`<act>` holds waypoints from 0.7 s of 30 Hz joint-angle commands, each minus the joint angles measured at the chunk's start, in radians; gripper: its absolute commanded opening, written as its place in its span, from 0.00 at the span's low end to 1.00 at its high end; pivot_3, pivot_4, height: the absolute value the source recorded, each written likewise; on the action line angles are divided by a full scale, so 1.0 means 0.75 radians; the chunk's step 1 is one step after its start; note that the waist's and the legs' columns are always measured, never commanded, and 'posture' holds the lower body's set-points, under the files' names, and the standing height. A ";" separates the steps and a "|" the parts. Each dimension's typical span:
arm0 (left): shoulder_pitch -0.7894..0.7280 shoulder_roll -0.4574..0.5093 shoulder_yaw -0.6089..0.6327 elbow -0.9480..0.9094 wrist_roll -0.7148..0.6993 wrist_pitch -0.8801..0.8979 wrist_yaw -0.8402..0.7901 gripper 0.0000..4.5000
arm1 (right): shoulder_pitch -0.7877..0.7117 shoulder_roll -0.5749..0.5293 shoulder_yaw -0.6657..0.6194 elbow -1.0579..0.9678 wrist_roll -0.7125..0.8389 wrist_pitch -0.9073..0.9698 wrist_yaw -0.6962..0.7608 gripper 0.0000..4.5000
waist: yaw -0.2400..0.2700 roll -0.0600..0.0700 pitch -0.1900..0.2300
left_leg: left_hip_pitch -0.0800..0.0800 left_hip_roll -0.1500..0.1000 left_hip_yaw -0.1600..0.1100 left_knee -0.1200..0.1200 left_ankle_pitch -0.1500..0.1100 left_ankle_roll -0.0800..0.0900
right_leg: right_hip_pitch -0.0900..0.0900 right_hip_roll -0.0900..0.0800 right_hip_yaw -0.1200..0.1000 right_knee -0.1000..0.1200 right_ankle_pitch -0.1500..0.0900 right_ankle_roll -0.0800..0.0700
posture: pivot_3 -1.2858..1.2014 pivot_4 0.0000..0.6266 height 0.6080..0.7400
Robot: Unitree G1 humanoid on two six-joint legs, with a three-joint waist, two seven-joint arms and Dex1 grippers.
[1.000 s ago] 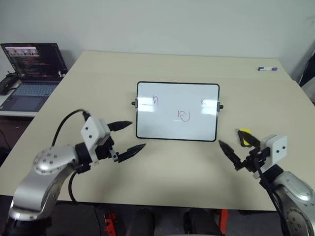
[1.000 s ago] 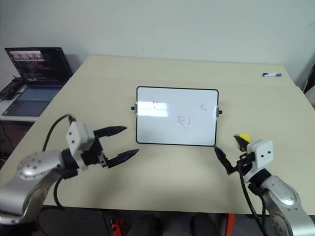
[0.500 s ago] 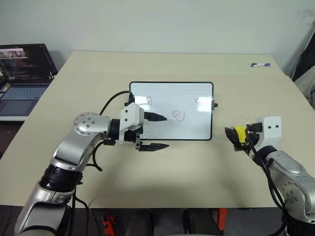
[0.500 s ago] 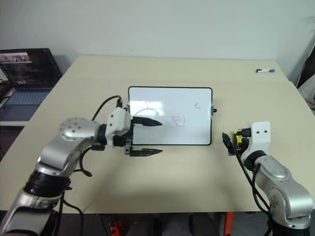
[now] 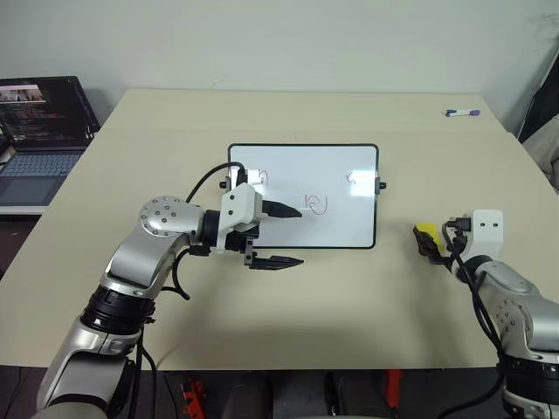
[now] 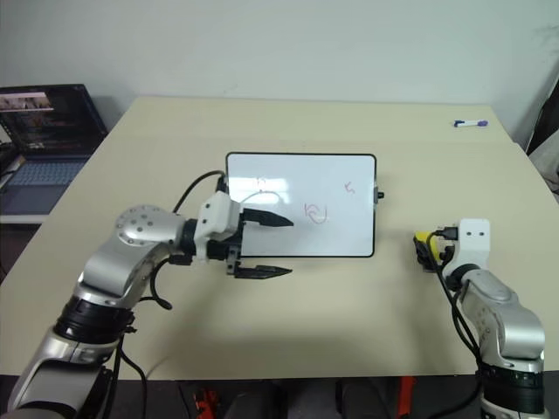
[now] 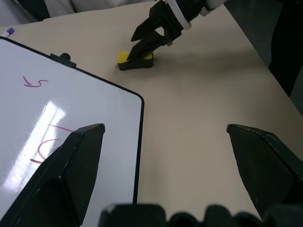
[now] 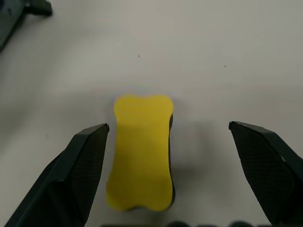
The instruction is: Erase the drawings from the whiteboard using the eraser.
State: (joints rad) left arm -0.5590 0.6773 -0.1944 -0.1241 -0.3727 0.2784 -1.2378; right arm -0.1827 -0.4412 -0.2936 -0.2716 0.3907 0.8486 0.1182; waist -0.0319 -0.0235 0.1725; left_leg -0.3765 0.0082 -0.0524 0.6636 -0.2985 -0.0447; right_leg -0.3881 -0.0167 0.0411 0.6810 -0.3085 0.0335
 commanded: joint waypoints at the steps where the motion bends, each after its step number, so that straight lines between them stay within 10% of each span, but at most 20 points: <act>1: -0.002 -0.003 0.030 -0.059 -0.024 0.011 0.004 1.00 | -0.039 -0.015 -0.024 0.015 -0.021 -0.047 0.016 0.99 | 0.000 0.000 0.000 | -0.001 0.000 0.000 0.000 0.000 0.000 | 0.000 0.000 0.000 0.000 0.000 0.000 | 0.52 0.24 1.00; 21: 0.022 -0.007 0.036 -0.081 -0.018 0.026 0.032 1.00 | -0.110 -0.023 0.023 0.059 -0.158 -0.076 0.004 0.99 | 0.000 0.000 0.000 | -0.002 0.000 0.000 0.001 0.000 0.000 | -0.001 -0.002 0.000 0.000 0.000 0.000 | 0.52 0.24 1.00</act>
State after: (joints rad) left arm -0.5428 0.6736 -0.1925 -0.1514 -0.3765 0.2997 -1.2197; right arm -0.2492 -0.4381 -0.2645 -0.1826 0.2972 0.8141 0.1439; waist -0.0316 -0.0234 0.1724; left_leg -0.3778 0.0082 -0.0526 0.6644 -0.2985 -0.0448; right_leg -0.3889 -0.0180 0.0410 0.6813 -0.3084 0.0334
